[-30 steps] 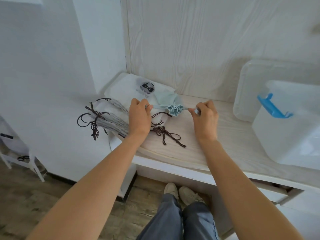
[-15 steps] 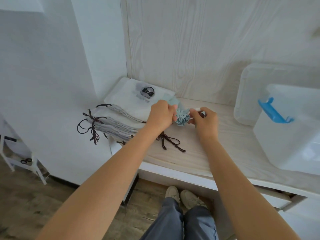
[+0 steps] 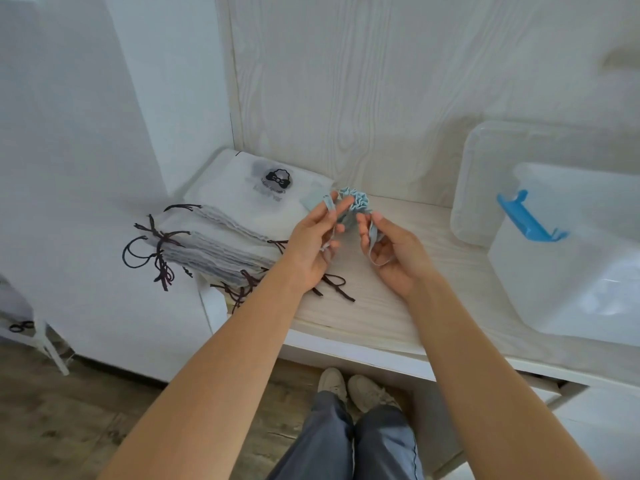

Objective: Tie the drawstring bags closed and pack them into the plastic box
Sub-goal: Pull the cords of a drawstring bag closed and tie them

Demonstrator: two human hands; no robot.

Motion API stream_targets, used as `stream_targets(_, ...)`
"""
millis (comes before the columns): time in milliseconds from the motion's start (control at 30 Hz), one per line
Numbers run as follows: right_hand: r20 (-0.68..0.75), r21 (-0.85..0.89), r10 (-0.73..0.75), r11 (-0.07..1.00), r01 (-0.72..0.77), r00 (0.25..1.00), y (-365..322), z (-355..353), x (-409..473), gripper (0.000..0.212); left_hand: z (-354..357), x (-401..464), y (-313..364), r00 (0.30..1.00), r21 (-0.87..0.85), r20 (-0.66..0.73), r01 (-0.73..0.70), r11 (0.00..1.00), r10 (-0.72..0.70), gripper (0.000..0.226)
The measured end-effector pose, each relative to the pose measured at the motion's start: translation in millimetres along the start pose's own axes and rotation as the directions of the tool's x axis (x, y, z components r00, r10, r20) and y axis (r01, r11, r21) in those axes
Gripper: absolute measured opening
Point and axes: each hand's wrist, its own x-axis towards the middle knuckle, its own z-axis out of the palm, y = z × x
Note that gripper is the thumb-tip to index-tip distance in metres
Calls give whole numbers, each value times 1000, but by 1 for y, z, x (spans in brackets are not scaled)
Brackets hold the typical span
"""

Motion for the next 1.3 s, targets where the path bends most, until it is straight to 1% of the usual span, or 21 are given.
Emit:
stream_targets(67, 46, -85, -15, 996, 18, 999, 2, 0, 0, 20, 1, 0, -2, 999, 58, 8, -43, 997, 42, 30)
stream_targets(167, 91, -165, -30, 985, 45, 995, 4, 0, 0, 12, 1, 0, -7, 992, 111, 61, -121, 986, 115, 32)
stream_targets(200, 94, -177, -32, 983, 49, 995, 4, 0, 0, 16, 1, -1, -8, 988, 154, 67, -149, 977, 140, 31)
stream_targets(233, 85, -191, -29, 981, 45, 996, 4, 0, 0, 19, 1, -1, -8, 984, 204, 65, -175, 963, 165, 32)
stream_targets(367, 15, -279, -49, 959, 51, 999, 3, 5, -5, 9, 3, -3, -10, 968, 331, 72, -252, 909, 242, 42)
stream_targets(433, 7, -335, -75, 939, 73, 997, 3, 6, -8, 9, 3, -4, -11, 965, 351, 70, -261, 899, 253, 42)
stream_targets(533, 56, -394, -59, 916, 77, 997, 5, 7, -10, 9, 2, -3, -12, 967, 359, 76, -256, 898, 245, 42)
stream_targets(633, 90, -419, -58, 904, 91, 994, 7, 6, -9, 7, 2, -3, -12, 970, 366, 85, -244, 898, 229, 42)
stream_targets(733, 134, -421, -76, 898, 126, 988, 8, 1, -6, 11, 2, -4, -11, 972, 363, 100, -235, 901, 213, 42)
stream_targets(800, 147, -462, -103, 872, 160, 984, 9, -2, -5, 9, 2, -5, -11, 972, 364, 97, -236, 901, 215, 41)
stream_targets(833, 148, -516, -139, 834, 196, 979, 10, -3, -5, 7, 3, -5, -11, 972, 367, 91, -237, 900, 219, 40)
stream_targets(867, 149, -588, -195, 771, 246, 969, 11, -3, -5, 5, 3, -5, -10, 972, 366, 81, -236, 900, 222, 39)
stream_targets(900, 150, -671, -271, 678, 300, 951, 12, -4, -4, 4, 4, -6, -10, 972, 364, 67, -234, 902, 226, 37)
stream_targets(933, 163, -758, -364, 549, 352, 917, 14, -5, -3, 5, 5, -6, -10, 972, 364, 49, -233, 902, 231, 35)
stream_targets(1000, 269, -875, -549, 204, 439, 791, 17, -8, 2, 6, 6, -7, -9, 970, 382, 17, -230, 895, 242, 32)
stream_targets(1033, 347, -876, -603, 63, 477, 718, 18, -10, 3, 5, 7, -7, -9, 970, 389, 6, -228, 892, 245, 31)
stream_targets(1067, 416, -857, -632, -33, 514, 654, 20, -11, 4, 3, 8, -7, -8, 969, 393, -1, -227, 891, 247, 29)
stream_targets(1133, 519, -808, -650, -160, 567, 556, 22, -12, 6, 4, 8, -7, -9, 966, 409, 1, -238, 881, 260, 25)
stream_targets(1167, 554, -787, -648, -202, 583, 522, 22, -12, 7, 3, 9, -8, -9, 963, 421, 7, -248, 872, 270, 23)
stream_targets(1233, 596, -759, -638, -250, 602, 487, 22, -9, 7, 4, 10, -8, -10, 955, 436, 12, -271, 858, 296, 16)
stream_targets(1300, 625, -741, -621, -280, 610, 473, 24, -6, 7, 3, 10, -7, -9, 949, 435, 1, -283, 855, 315, 8)
